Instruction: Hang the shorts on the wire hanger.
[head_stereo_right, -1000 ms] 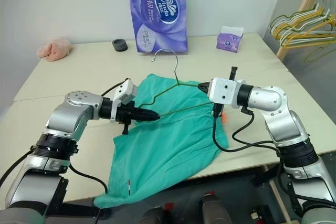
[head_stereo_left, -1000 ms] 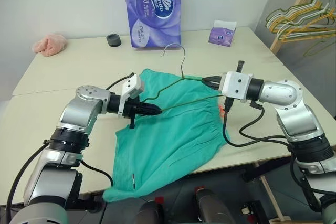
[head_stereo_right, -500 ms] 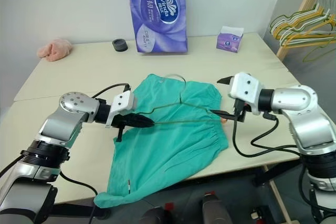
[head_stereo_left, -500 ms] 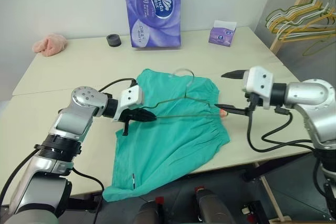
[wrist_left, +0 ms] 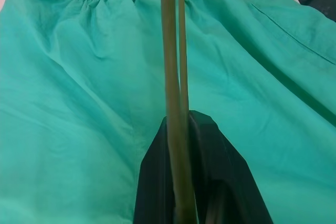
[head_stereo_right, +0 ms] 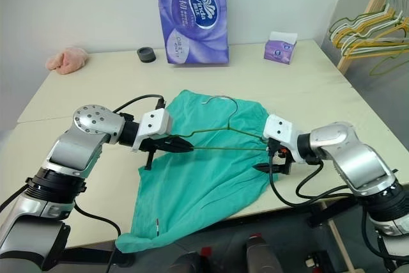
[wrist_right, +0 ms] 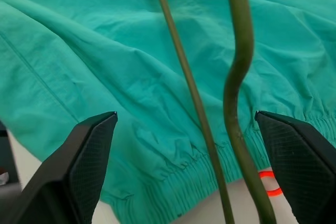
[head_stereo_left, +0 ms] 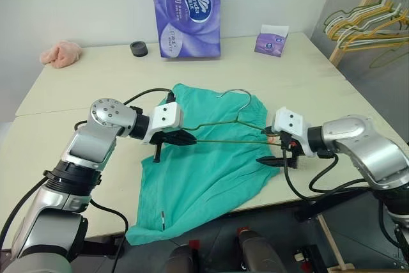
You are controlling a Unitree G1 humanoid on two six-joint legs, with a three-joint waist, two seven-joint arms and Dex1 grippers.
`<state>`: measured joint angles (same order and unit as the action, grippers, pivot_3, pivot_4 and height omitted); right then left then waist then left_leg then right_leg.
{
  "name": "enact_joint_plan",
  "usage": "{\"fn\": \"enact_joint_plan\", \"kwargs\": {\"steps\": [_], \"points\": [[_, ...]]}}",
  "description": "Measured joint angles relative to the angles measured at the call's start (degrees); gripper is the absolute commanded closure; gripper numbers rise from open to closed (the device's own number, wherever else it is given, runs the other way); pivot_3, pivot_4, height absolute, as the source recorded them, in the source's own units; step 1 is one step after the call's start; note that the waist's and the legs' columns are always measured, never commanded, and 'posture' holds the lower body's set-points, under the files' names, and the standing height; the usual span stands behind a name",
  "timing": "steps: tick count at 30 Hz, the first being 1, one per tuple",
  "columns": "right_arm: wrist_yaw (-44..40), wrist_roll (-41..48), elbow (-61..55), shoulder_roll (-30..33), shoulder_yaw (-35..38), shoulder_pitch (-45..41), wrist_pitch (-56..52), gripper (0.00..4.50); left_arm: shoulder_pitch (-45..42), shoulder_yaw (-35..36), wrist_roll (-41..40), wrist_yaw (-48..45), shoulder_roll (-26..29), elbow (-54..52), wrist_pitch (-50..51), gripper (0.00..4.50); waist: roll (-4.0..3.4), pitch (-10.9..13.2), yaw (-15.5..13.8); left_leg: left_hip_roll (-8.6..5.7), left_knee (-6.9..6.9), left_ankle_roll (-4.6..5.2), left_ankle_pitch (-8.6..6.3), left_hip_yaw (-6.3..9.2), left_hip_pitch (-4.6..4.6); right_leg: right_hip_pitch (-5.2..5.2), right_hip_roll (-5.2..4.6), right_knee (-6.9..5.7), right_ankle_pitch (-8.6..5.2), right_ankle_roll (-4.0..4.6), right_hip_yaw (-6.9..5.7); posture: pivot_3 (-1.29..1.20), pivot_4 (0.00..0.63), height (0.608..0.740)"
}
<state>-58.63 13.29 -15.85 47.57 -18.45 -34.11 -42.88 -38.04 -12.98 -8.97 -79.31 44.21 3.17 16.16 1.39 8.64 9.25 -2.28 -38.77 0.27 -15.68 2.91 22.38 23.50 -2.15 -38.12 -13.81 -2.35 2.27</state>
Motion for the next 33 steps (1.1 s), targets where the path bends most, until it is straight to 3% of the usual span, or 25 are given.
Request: {"fn": "enact_joint_plan", "kwargs": {"steps": [11, 18, 21, 26, 33], "points": [[-0.5, -1.0, 2.4, -3.0, -1.4, -2.4, -2.2, 4.47, 0.2, 0.0, 0.1, 0.8, 0.7, -0.8, 0.8, 4.5, 0.0, 0.0, -0.5, -0.01, -0.01, 0.0, 0.0, 0.02, 0.05, 0.04, 0.0, 0.01, 0.0, 0.0, -0.02, -0.19, 0.107, 0.74], [-1.2, -0.6, 1.9, -3.5, -2.2, -2.4, -3.7, 4.47, 0.7, 0.2, -0.1, 0.7, 1.2, -0.9, 1.4, 4.5, 0.0, 0.0, -0.9, -0.01, -0.03, 0.0, 0.0, 0.02, 0.06, 0.05, 0.0, 0.0, 0.01, 0.0, -0.01, -0.19, 0.104, 0.74], [-1.2, -0.1, 1.7, -3.7, -2.2, -2.2, -4.3, 4.5, 0.7, 1.2, -1.3, 0.7, 0.6, -0.9, 3.3, 3.81, 0.0, 0.0, -1.1, -0.01, -0.05, 0.0, 0.0, 0.02, 0.08, 0.05, -0.01, 0.0, 0.01, 0.0, -0.03, -0.2, 0.103, 0.74], [-1.0, 1.4, 1.3, -3.9, -1.2, -1.6, -5.4, 4.5, 0.7, 2.5, -2.3, 3.0, -1.7, 0.9, 1.3, 2.29, 0.0, 0.0, -1.2, -0.02, -0.07, 0.0, 0.0, 0.02, 0.08, 0.05, -0.02, 0.0, 0.01, 0.0, -0.02, -0.21, 0.103, 0.74], [0.3, 3.8, -0.5, -3.1, 4.0, 1.2, -8.2, 4.5, -0.4, 8.6, -6.6, 9.1, -4.8, 4.9, 3.0, 2.29, 0.0, 0.0, -1.2, -0.01, -0.08, 0.0, 0.0, 0.06, 0.15, 0.11, -0.02, -0.01, 0.03, -0.01, -0.05, -0.22, 0.108, 0.74]]}}
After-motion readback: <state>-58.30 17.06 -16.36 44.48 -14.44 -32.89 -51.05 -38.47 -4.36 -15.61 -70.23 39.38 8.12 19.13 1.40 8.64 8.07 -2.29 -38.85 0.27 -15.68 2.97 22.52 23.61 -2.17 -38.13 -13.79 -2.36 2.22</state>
